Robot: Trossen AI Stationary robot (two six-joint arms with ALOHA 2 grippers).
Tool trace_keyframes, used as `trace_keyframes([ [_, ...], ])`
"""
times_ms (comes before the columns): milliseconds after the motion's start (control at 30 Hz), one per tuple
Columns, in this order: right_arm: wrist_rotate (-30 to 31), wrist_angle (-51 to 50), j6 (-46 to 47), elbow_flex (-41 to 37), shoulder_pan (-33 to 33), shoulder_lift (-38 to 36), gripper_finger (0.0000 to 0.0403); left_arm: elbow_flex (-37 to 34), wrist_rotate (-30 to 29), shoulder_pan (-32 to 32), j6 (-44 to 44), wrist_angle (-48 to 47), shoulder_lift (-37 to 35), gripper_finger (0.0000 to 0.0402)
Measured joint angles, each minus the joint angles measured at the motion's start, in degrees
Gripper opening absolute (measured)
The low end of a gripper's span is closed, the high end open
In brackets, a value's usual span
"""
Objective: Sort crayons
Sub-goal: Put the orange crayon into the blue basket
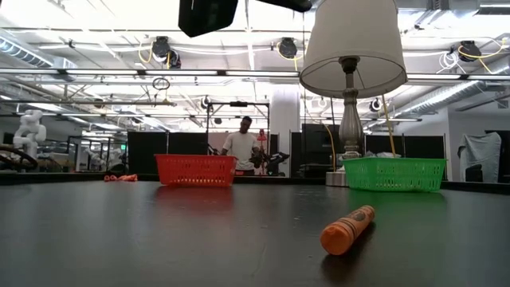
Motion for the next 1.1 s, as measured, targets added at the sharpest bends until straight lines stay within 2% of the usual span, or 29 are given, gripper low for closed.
trace_keyframes([
  [300, 14.4, 0.0, 5.2, 0.0, 0.0, -9.5, 0.0116, 0.0, -0.3, -1.3, -2.0, 0.9, 0.0, 0.0169],
  [500, 22.9, -0.4, 1.6, 0.0, -0.4, -11.2, 0.0116, 0.1, -3.3, -3.1, -4.0, 0.0, 0.0, 0.0146],
  [700, 25.4, -0.2, -2.7, 0.0, -1.3, -11.2, 0.0116, 3.5, -7.0, -5.4, 6.4, -1.5, 2.5, 0.0141],
  [900, 26.7, -0.2, -6.4, 0.0, -1.3, -11.2, 0.0116, 10.5, -8.7, -5.2, 8.0, -4.7, 8.3, 0.0141],
  [1100, 26.7, -0.3, -8.8, 0.0, -1.3, -11.2, 0.0116, 14.5, -10.6, -4.7, 7.3, -5.2, 12.9, 0.0141],
])
